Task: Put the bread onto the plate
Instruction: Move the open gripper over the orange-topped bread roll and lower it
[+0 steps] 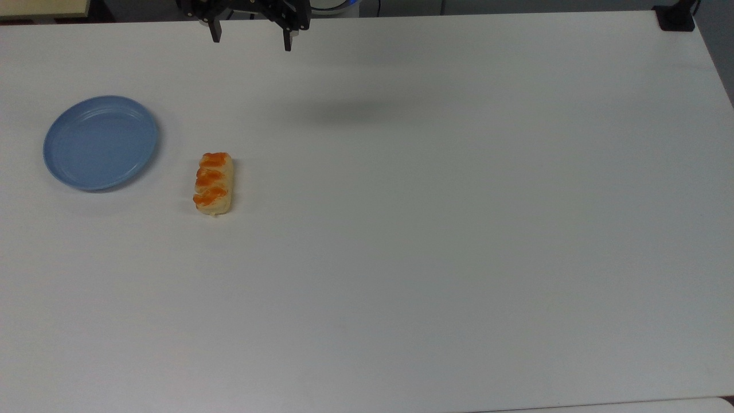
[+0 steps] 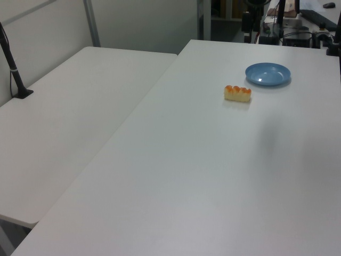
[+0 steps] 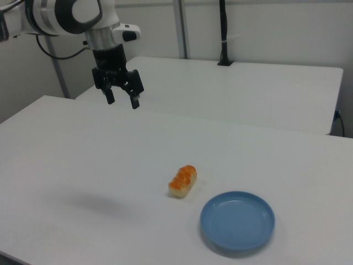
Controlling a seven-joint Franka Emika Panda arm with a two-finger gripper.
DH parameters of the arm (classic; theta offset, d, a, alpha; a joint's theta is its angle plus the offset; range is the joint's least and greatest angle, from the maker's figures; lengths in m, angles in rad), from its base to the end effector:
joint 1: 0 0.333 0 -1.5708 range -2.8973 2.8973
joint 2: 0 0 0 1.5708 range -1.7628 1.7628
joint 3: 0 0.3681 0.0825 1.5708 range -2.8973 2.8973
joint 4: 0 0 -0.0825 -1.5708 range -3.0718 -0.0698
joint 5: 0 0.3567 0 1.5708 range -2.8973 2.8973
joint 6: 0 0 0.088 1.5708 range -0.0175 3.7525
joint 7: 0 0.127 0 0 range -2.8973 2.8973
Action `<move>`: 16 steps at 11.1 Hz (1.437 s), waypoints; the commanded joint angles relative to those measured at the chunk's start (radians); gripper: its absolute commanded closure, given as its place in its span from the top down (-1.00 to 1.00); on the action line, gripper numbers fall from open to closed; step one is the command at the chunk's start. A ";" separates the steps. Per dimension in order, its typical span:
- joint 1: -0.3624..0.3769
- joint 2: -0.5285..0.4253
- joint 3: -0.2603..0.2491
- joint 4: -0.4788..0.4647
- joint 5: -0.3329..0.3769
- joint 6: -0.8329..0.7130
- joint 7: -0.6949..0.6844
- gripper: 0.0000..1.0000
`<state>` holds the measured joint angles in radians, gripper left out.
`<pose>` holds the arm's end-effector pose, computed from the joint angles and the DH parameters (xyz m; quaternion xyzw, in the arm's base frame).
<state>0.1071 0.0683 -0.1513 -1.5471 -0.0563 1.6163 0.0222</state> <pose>0.5546 -0.0281 0.6349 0.9989 -0.0317 0.0005 0.0333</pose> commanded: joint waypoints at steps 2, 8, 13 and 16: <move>0.014 -0.027 -0.025 -0.028 0.001 -0.009 -0.004 1.00; 0.014 -0.015 -0.025 -0.025 0.000 0.000 -0.007 1.00; -0.081 0.074 -0.025 -0.027 -0.002 0.086 -0.252 1.00; -0.130 0.186 -0.025 -0.079 -0.002 0.254 -0.332 1.00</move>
<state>-0.0051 0.1852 -0.1689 -1.5744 -0.0584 1.7438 -0.2447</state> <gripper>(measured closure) 0.000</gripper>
